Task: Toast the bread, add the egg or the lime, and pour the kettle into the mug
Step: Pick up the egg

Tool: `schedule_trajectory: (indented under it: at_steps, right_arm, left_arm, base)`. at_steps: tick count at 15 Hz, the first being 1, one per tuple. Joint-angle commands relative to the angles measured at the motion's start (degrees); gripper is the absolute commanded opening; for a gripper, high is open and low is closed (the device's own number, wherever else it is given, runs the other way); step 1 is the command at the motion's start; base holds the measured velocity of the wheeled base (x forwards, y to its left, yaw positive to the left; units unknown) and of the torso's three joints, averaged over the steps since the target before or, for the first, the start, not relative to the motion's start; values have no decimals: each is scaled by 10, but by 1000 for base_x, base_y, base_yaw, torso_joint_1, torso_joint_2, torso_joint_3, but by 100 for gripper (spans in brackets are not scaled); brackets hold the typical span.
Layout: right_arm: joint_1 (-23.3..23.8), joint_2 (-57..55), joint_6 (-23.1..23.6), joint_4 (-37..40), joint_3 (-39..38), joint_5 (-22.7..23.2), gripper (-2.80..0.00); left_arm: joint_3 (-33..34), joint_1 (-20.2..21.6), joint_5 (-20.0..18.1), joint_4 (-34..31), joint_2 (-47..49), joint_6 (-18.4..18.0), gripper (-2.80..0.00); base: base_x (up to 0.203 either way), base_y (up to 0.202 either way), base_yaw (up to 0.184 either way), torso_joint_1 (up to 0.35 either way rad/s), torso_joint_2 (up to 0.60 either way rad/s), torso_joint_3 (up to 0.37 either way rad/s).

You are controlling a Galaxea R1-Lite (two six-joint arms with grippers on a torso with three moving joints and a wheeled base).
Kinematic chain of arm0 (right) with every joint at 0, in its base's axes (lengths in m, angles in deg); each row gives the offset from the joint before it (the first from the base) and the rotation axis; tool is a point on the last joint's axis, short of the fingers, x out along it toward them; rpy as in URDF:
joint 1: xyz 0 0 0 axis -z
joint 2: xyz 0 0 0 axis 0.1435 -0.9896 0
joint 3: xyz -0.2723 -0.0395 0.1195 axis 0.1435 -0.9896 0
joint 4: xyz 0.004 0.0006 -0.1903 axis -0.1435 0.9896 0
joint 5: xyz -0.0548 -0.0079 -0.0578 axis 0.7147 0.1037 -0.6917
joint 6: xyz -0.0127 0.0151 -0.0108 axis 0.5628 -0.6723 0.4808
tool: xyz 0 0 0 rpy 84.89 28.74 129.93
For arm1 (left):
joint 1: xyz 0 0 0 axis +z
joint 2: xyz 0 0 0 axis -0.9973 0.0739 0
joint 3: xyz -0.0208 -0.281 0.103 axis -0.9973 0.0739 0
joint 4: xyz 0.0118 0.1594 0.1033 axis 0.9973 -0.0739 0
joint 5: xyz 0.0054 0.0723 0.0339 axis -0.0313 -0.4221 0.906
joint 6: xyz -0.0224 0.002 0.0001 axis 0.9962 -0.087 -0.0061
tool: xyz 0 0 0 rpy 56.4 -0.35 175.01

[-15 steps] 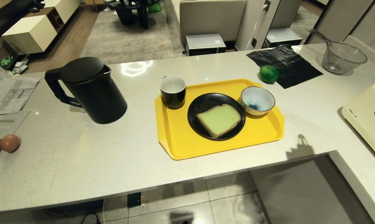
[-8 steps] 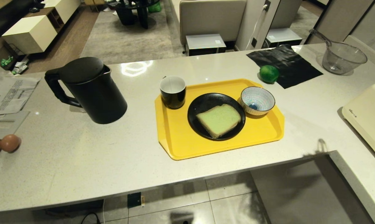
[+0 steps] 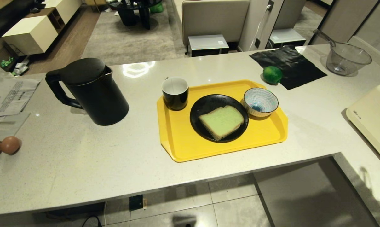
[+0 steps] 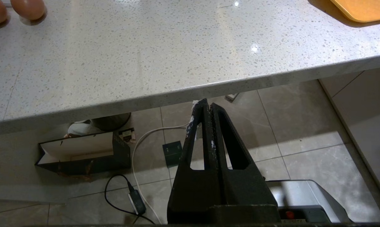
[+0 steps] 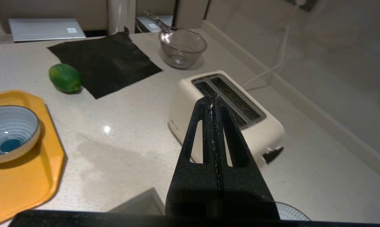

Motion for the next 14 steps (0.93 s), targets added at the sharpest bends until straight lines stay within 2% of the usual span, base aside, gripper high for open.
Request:
schedule_trajectory:
  at_steps: [1,3,5,6,8,10,14]
  right_arm:
    - [54,55,2,-2,-37,41,-280]
    - [80,91,-1,8,-67,127,-280]
    - [99,141,-21,25,-118,272,-280]
    - [110,170,-35,46,-140,311,-280]
    - [124,220,-65,122,-163,365,-280]
    - [131,253,-96,161,-196,404,-280]
    - [132,276,-111,182,-273,434,-280]
  left_arm:
    - [0,0,0,0,0,0,-280]
    - [0,1,0,0,0,0,-280]
    - [0,0,0,0,0,0,-280]
    - [0,0,0,0,0,0,-280]
    - [0,0,0,0,0,0,-280]
    - [0,0,0,0,0,0,-280]
    - [0,0,0,0,0,0,-280]
  base:
    - [0,0,0,0,0,0]
    - [0,0,0,0,0,0]
    - [0,0,0,0,0,0]
    - [0,0,0,0,0,0]
    - [0,0,0,0,0,0]
    - [0,0,0,0,0,0]
    - [0,0,0,0,0,0]
